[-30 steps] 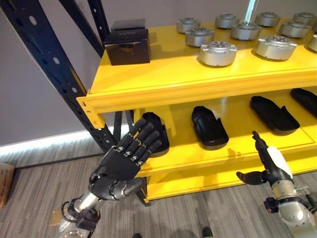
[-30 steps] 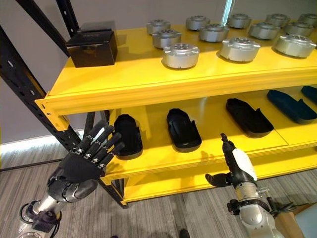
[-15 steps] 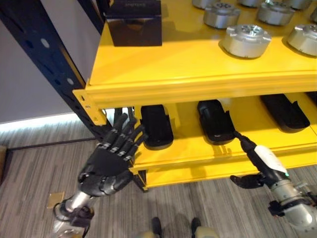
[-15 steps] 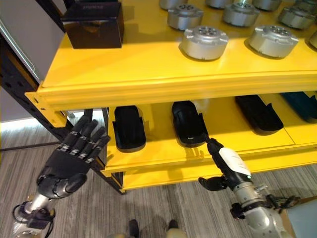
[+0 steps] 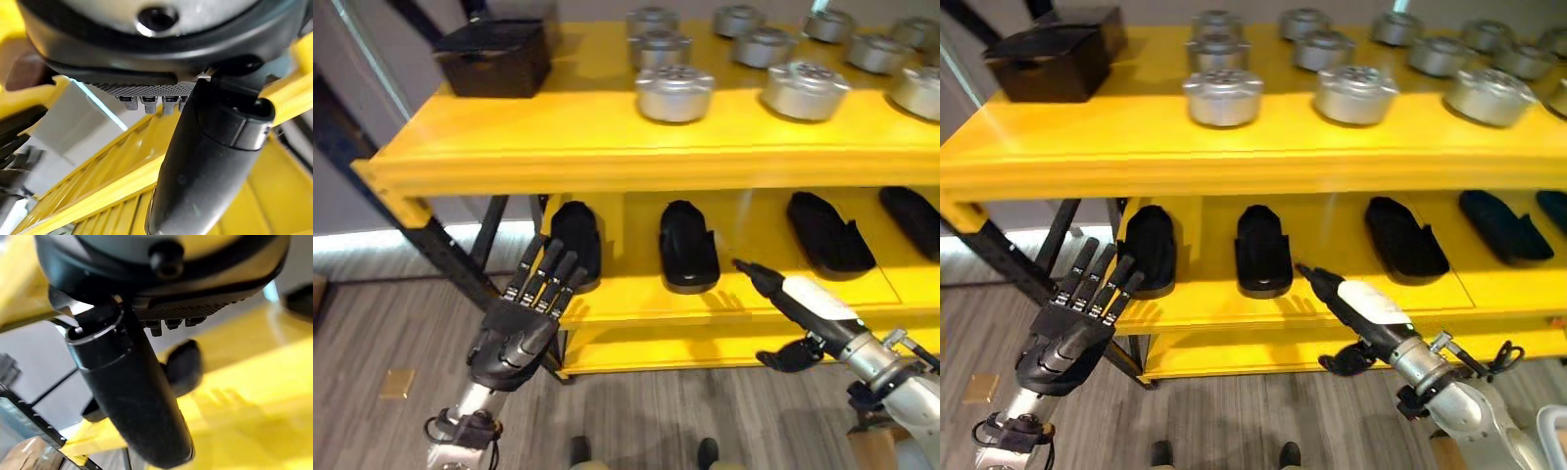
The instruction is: Move parts from the plastic box to the shelf.
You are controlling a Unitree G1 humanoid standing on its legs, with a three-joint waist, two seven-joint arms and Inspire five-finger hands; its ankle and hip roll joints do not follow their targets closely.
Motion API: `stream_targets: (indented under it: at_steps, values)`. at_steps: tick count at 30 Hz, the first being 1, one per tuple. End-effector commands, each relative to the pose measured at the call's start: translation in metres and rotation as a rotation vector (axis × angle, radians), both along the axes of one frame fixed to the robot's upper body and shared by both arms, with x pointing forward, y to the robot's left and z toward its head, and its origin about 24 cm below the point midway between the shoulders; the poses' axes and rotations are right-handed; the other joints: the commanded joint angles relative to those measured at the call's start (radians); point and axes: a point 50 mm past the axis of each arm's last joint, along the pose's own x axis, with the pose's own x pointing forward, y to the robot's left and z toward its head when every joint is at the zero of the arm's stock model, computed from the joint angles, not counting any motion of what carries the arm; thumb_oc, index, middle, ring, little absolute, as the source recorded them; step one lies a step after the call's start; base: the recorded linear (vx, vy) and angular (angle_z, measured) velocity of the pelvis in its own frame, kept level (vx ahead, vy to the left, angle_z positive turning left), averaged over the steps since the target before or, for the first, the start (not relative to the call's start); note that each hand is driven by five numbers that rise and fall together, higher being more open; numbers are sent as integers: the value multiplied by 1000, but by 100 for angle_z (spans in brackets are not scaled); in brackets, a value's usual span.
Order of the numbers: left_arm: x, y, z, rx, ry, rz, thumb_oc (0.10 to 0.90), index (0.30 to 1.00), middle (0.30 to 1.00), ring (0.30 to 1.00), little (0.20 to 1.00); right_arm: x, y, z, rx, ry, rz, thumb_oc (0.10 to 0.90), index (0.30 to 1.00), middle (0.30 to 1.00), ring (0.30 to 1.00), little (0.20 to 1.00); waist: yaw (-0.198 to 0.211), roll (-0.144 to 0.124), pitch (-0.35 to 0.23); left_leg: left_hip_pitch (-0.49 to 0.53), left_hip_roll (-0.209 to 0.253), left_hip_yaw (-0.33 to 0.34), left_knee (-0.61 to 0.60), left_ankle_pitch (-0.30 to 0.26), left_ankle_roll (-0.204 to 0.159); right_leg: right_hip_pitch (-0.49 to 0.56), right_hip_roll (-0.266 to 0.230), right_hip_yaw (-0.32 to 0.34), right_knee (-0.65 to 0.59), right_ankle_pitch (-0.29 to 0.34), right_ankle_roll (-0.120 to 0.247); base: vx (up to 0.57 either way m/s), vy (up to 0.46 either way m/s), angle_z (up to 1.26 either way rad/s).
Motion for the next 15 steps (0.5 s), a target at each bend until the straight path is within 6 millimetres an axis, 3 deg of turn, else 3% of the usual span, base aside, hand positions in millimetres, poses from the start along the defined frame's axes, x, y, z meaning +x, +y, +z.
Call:
stream_targets:
  at_steps: [1,3,5,7,9,11,13,14,15]
  values:
    - [17,15,58,111,-273,5,900,1000,1000,1000,1000,9,28,53,204,-253,176,900,1000,1000,1000,1000,18,-118,12,83,-9,64,-25,-25,-58,6,-42,-10,87,-122,-21,42,-344,31]
    - [20,10,54,81,-242,7,900,1000,1000,1000,1000,5,29,59,315,-260,211,900,1000,1000,1000,1000,5,-114,12,42,-17,88,69,-1,-63,9,-18,-31,80,-128,-46,2,-334,34]
    - [23,1,55,80,-233,-11,900,1000,1000,1000,1000,3,34,58,363,-227,259,900,1000,1000,1000,1000,0,-116,11,14,-101,136,151,-85,-29,13,-29,-45,74,-122,-45,-25,-104,34]
    - [25,-4,58,121,-236,8,900,1000,1000,1000,1000,1,44,50,396,-150,298,900,1000,1000,1000,1000,-10,-110,5,37,-124,164,100,-96,-10,14,-29,-42,78,-118,-40,41,14,45]
    - [26,-2,61,187,-223,77,900,1000,1000,1000,1000,-1,48,42,386,-72,325,900,1000,1000,1000,1000,-13,-107,-4,53,-137,143,60,-92,-9,18,-28,-30,71,-114,-34,63,58,31]
    - [25,13,67,395,-188,279,900,1000,1000,1000,1000,-4,48,35,359,-10,331,900,1000,1000,1000,1000,-10,-103,-15,75,-146,117,16,-81,-11,32,-33,-26,55,-111,-25,78,76,22]
    - [23,22,73,569,-219,363,900,1000,1000,1000,1000,-4,46,27,335,39,310,900,1000,1000,1000,1000,-3,-102,-22,80,-149,110,-10,-72,-13,40,-39,-33,41,-111,-22,55,66,11]
    - [21,27,84,898,-301,463,900,1000,1000,1000,1000,0,44,19,304,111,295,900,1000,1000,1000,1000,7,-102,-25,83,-152,108,-31,-62,-17,48,-44,-45,22,-102,-15,50,59,19]
    - [20,28,87,967,-325,476,900,1000,1000,1000,1000,0,43,18,304,126,299,900,1000,1000,1000,1000,8,-103,-24,82,-152,108,-32,-61,-18,49,-45,-48,20,-101,-13,34,41,22]
